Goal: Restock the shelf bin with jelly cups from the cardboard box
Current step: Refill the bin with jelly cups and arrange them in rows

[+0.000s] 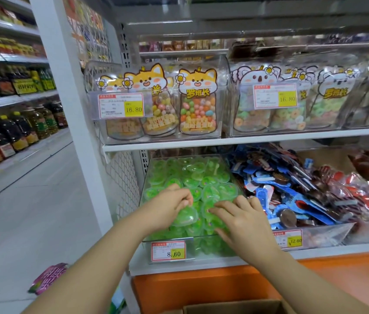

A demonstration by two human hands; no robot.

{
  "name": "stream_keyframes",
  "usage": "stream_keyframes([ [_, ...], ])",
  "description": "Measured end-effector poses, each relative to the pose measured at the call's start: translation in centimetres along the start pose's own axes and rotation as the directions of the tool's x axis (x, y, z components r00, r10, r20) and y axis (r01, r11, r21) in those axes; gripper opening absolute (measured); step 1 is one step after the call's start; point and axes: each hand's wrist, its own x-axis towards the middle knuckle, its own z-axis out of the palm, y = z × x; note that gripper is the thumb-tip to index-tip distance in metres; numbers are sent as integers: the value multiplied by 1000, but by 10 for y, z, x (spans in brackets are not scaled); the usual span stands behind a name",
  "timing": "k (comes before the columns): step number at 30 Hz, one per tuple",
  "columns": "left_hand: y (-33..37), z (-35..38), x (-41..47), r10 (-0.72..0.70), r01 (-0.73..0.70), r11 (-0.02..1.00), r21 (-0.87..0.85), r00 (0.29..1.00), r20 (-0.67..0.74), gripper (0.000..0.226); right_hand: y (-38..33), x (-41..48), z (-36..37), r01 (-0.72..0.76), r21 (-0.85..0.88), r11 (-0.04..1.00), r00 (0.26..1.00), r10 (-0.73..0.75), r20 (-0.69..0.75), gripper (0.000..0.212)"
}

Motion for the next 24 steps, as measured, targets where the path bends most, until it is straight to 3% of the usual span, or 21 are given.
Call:
stream_keyframes([
  [5, 4, 10, 14, 83, -88, 993, 73, 994, 72, 16, 1, 0, 1, 8, 5, 1000, 1000, -8, -18, 48],
  [10, 5, 19, 17, 159, -149, 981, 122, 984, -75, 18, 2, 0, 2, 14, 10, 1000, 999, -14, -29, 46],
  [17, 7, 25, 15, 67, 2, 969, 248, 961, -268, 30, 3, -2, 4, 13, 22, 1000, 1000, -13, -24, 46],
  [21, 8, 29, -1, 45, 34, 980, 194, 920, -390, 37, 4, -1, 5, 23, 22, 999, 999, -22, -29, 46],
  [24, 9, 35, -18, 22, 36, 983, 182, 951, -310, 49, 8, -3, 6, 21, 17, 1000, 999, -21, -36, 46],
])
